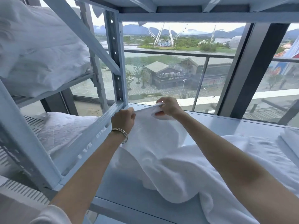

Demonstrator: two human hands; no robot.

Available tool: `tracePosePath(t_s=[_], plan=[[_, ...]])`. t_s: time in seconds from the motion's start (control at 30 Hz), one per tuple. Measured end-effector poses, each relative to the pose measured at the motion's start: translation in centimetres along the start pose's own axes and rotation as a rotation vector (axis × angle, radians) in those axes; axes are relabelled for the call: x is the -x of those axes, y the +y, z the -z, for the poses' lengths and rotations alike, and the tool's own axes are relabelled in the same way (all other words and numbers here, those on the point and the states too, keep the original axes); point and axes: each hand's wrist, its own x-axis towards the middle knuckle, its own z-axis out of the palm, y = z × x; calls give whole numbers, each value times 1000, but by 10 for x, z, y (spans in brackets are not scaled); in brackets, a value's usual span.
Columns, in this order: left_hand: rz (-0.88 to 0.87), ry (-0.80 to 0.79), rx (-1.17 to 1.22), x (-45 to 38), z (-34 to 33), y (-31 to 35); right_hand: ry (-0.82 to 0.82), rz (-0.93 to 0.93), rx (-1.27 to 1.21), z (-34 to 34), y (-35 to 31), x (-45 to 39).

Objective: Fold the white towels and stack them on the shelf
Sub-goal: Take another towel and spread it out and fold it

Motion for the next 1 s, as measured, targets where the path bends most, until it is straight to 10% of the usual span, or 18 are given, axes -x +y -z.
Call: tracePosePath(t_s=[0.13, 0.3, 0.77, 1.0], plan=[[132, -57, 73, -19, -18, -24, -144, 69, -32, -34, -7, -14], [-194, -324, -145, 15, -45, -35, -445, 224, 370, -67, 17, 14], [-326, -854, -188, 75, -20, 4, -366, 216, 457, -48, 79, 129], [-737, -906, 21, 83, -42, 33, -320, 270, 522, -28, 91, 169]])
